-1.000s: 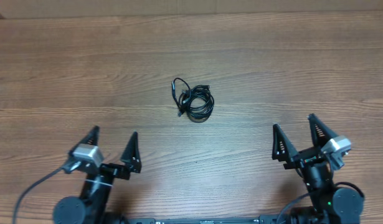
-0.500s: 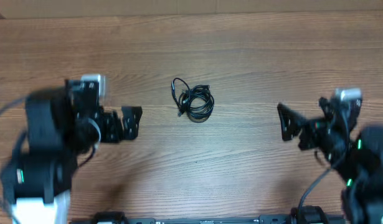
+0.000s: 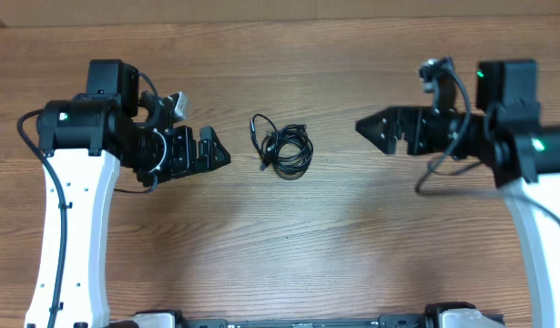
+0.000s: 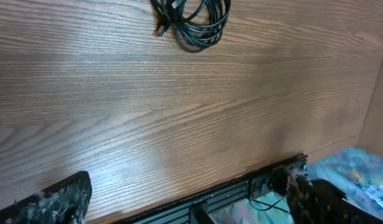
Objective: Untangle cables
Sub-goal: 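Raise both arms and move the grippers toward the black cable bundle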
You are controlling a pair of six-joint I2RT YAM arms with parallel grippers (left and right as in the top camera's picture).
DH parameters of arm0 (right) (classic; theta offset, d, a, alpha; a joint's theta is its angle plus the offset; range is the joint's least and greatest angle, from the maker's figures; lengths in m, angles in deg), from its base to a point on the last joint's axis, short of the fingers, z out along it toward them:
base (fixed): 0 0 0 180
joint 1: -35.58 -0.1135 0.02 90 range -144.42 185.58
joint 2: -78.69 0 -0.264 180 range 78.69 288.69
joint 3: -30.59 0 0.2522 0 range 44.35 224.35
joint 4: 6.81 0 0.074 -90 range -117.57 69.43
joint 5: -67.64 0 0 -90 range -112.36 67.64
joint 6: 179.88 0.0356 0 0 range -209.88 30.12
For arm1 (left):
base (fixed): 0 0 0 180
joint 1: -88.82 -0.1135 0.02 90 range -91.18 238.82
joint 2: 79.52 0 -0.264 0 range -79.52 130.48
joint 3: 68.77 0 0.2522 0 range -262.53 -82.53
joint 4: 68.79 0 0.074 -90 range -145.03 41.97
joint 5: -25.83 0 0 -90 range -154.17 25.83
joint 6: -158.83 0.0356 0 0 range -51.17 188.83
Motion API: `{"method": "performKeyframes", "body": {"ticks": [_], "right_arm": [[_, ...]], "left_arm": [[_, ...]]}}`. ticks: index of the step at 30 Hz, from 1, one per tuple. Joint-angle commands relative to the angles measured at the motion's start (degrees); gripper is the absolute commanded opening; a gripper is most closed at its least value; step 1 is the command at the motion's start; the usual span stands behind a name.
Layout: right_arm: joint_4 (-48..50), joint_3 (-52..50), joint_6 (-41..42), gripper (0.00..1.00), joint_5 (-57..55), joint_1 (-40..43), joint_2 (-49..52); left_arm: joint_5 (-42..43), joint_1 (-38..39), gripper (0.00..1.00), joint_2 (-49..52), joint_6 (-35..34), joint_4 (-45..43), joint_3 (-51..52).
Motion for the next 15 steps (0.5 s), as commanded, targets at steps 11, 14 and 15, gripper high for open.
{"method": "performKeyframes", "body": {"ticks": [11, 14, 15], "right_arm": [[5.1, 1.3, 20.9, 1.0, -12.6, -3.8, 9.0], [1.7, 1.3, 22.7, 1.0, -12.7, -3.8, 9.0], [0.8, 1.3, 22.7, 1.0, -12.7, -3.9, 9.0]], "left_arm": [[-1.6, 0.4, 1.0, 0.3, -4.1, -4.0, -1.4], [-1.6, 0.4, 1.0, 0.3, -4.8, -4.4, -1.3], [-1.6, 0.4, 1.0, 0.3, -4.8, -4.1, -1.3]]}}
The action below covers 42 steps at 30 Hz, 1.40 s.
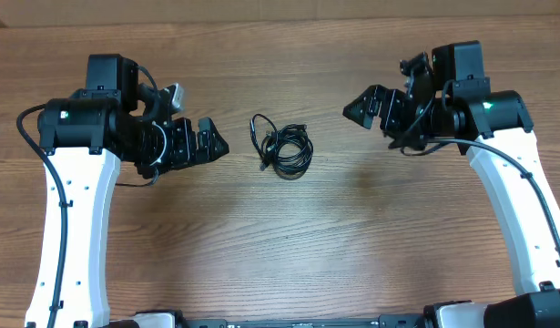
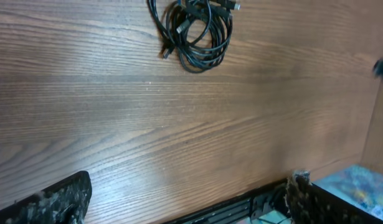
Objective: Untangle cables
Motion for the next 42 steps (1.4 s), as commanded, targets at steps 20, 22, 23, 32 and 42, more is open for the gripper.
{"method": "performKeyframes", "body": {"ticks": [20, 22, 23, 32, 42], "right_arm": [[-0.4, 1.0, 10.4, 0.98, -11.6, -14.9, 8.8], [0.5, 1.0, 10.8, 0.96, -10.4, -16.0, 10.8], [0.8, 1.0, 11.3, 0.96, -10.7, -16.4, 11.8], [8.7, 1.0, 13.6, 0.67, -11.7, -17.2, 20.2], [14.6, 1.0, 19.6, 0.63, -14.3, -17.2, 25.3]], "left_arm": [[-3.9, 0.5, 1.0, 0.9, -6.5, -1.5, 6.9], [-7.0, 0.5, 1.0, 1.3, -8.4, -1.4, 7.1], [-7.7, 0.5, 1.0, 1.5, -8.7, -1.5, 7.2], [-8.3, 0.5, 1.0, 1.9, -8.6, -3.4, 8.8], [-5.0, 3.0, 1.0, 1.9, -8.5, -1.1, 8.8]]}}
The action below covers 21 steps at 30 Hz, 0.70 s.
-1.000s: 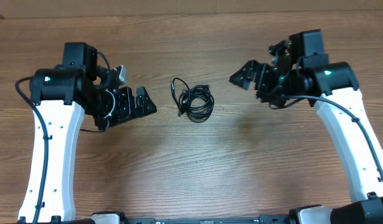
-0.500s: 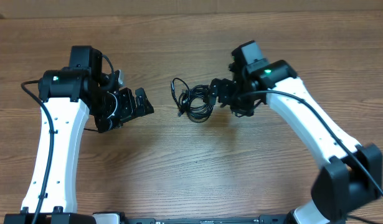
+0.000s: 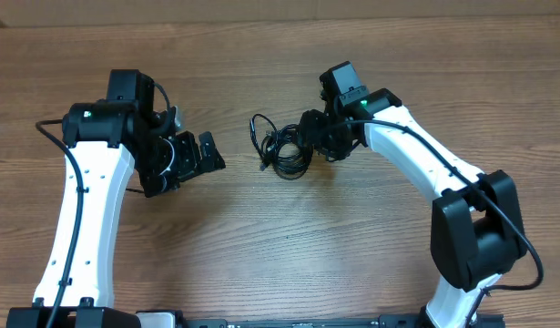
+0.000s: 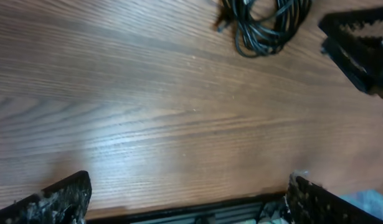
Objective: Untangle cables
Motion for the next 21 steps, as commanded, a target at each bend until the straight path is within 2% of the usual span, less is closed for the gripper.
{"method": "performKeyframes", "body": {"ticks": [1, 15, 21], "right_arm": [[0.4, 1.0, 3.3, 0.63, -3.0, 0.0, 2.6], [0.4, 0.7, 3.3, 0.63, -3.8, 0.0, 4.3], [0.4, 0.0, 3.3, 0.64, -4.9, 0.0, 4.3]], "left_arm": [[1.7, 2.1, 1.0, 0.4, -0.3, 0.4, 0.5], [1.4, 6.1, 1.0, 0.4, -0.4, -4.1, 0.5], [-5.4, 6.1, 1.0, 0.4, -5.3, -5.8, 0.5]]}}
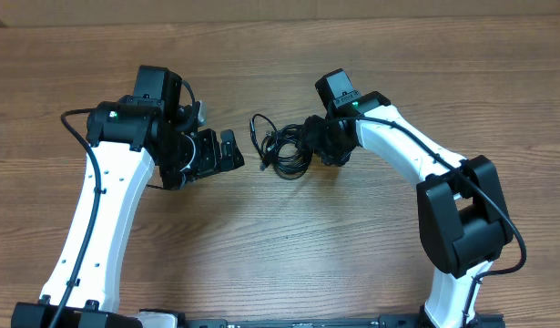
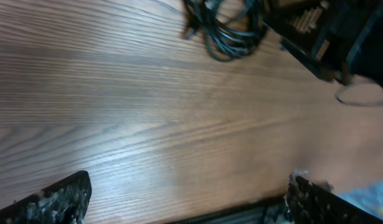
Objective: Untangle cables
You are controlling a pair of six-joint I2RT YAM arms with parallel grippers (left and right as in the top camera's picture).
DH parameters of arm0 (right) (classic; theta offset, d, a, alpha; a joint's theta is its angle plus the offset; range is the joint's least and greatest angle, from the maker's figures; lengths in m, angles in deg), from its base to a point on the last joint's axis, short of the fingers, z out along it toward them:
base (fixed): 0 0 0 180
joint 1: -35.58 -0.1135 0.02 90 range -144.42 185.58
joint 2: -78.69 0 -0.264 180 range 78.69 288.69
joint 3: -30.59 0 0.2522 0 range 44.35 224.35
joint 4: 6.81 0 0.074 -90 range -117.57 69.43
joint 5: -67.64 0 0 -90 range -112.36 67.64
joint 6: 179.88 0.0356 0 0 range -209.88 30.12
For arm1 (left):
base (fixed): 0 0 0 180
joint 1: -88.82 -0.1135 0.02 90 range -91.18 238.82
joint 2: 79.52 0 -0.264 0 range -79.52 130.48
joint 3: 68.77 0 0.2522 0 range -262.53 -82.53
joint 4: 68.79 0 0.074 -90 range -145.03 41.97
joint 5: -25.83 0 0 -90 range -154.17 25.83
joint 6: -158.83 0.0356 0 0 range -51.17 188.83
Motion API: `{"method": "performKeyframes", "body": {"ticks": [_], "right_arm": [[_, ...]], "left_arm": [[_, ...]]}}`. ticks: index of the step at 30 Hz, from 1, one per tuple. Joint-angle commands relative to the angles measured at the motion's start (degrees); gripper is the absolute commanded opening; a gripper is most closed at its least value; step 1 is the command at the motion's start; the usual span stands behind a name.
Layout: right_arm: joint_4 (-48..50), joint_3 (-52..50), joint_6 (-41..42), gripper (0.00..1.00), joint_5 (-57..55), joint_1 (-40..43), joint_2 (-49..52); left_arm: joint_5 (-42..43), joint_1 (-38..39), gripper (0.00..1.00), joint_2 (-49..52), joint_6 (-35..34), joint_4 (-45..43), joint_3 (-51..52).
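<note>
A small bundle of black cables lies coiled on the wooden table, with one plug end sticking out at its lower left. The left wrist view shows the same cable bundle at the top. My left gripper is open just left of the bundle, apart from it; its wide-spread fingertips frame bare wood. My right gripper is down at the bundle's right edge, and also shows as the right gripper in the left wrist view. How its jaws stand on the cable is hidden.
Wooden table all round the bundle. The table's front rail runs along the bottom edge. Both white arms reach in from the front corners, the right arm's forearm crossing the right half of the table.
My left gripper has moved right, closer to the bundle. My right gripper has come down against the bundle's right edge. The cables lie where they were.
Both grippers began far apart at either side, the bundle untouched between them. Then the right arm had swung up and inward. Later it reached the bundle's right side while the left arm neared. Now both grippers flank the bundle closely.
</note>
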Motion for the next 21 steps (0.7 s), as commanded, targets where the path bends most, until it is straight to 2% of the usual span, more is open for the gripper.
{"method": "performKeyframes", "body": {"ticks": [1, 18, 21], "right_arm": [[0.2, 0.0, 0.4, 0.64, -1.8, 0.0, 0.1], [1.5, -2.4, 1.7, 0.63, -3.3, 0.0, 0.2], [2.0, -2.5, 1.7, 0.59, -3.0, 0.0, 0.2]], "left_arm": [[-4.9, 0.4, 1.0, 0.4, -3.7, -0.7, 0.4], [-4.6, 0.4, 1.0, 0.4, -5.2, -2.0, 0.4], [-4.6, 0.4, 1.0, 0.4, -5.2, -2.0, 0.4]]}}
